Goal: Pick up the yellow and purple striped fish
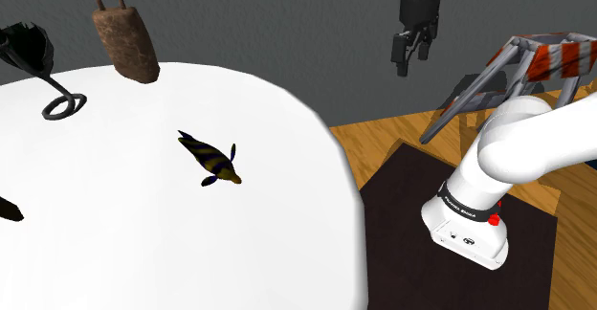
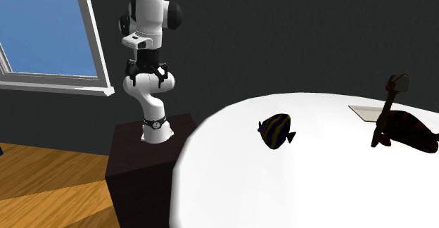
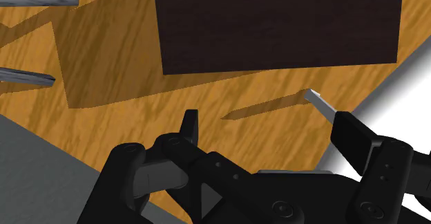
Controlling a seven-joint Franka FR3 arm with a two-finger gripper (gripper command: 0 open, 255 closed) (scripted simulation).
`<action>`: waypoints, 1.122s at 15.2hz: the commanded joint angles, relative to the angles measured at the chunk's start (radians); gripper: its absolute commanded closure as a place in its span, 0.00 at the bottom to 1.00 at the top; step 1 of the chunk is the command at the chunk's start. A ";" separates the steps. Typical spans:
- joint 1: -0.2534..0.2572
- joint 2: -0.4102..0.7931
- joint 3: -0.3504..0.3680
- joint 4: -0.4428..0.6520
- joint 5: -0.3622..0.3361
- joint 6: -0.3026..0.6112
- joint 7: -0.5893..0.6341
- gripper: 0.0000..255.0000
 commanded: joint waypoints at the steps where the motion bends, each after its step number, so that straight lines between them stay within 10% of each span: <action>1: 0.000 0.000 0.000 0.000 0.000 0.000 0.000 0.00; 17: 0.076 0.182 0.256 -0.086 0.338 0.467 0.411 0.00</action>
